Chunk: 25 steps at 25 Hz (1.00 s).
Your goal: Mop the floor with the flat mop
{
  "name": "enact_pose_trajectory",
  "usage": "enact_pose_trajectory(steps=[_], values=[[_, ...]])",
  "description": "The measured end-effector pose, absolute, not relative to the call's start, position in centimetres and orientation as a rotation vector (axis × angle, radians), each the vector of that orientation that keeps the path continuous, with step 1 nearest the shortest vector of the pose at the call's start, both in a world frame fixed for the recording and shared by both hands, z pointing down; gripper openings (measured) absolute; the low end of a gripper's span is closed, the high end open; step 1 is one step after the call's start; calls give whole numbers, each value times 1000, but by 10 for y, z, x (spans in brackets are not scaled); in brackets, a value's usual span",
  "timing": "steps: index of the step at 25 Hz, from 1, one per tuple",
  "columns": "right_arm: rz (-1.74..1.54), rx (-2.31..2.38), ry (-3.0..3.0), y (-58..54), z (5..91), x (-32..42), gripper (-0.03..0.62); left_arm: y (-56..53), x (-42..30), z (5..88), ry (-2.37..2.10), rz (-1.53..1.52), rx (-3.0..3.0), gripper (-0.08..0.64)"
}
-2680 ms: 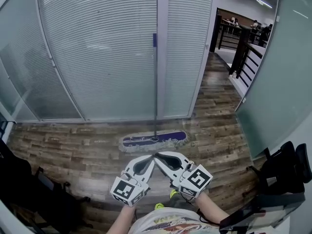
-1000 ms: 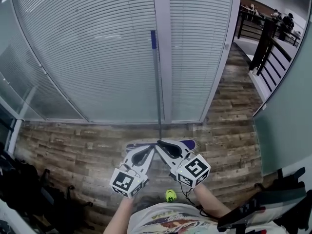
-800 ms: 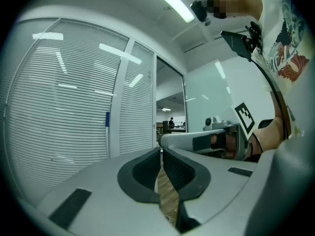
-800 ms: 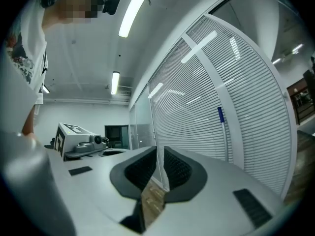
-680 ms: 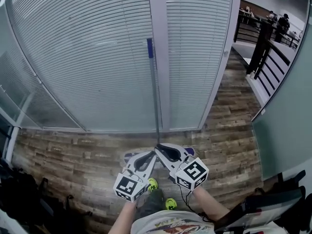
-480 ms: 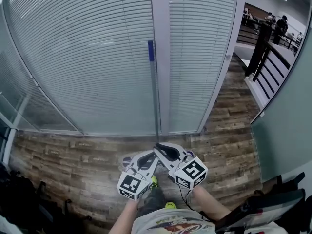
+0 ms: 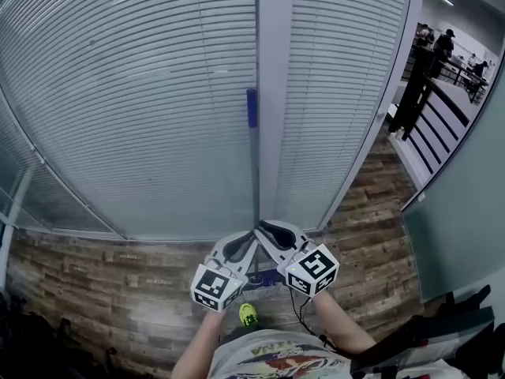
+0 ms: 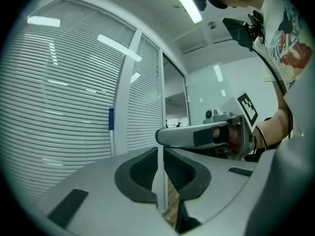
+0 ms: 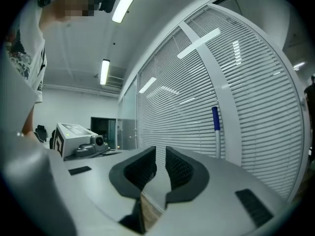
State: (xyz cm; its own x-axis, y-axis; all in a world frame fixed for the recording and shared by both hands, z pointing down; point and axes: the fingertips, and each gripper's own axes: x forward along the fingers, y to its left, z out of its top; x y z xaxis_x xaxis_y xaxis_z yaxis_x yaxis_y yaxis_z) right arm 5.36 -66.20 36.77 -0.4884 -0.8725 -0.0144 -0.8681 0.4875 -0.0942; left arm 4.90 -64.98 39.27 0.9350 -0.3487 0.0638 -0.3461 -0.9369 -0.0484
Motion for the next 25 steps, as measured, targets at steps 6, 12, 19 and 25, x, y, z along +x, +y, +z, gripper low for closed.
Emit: enact_pose_trajectory(steps=[6,12,19,25], values=[[-68,-1656,2615,-739,366,68,49,-725,62,391,467,-119,-3025,15],[-77,-1732,2591,-800,364,88,116,-785,85,390,439,-138,-3031,29],[-29,-1789,2592,-862,366,117,149,-849,116,394,494,-162,-2999,114],[-88,-1793,2574,-923,364,162,161,-916,157,389,555,-215,-2962,163]])
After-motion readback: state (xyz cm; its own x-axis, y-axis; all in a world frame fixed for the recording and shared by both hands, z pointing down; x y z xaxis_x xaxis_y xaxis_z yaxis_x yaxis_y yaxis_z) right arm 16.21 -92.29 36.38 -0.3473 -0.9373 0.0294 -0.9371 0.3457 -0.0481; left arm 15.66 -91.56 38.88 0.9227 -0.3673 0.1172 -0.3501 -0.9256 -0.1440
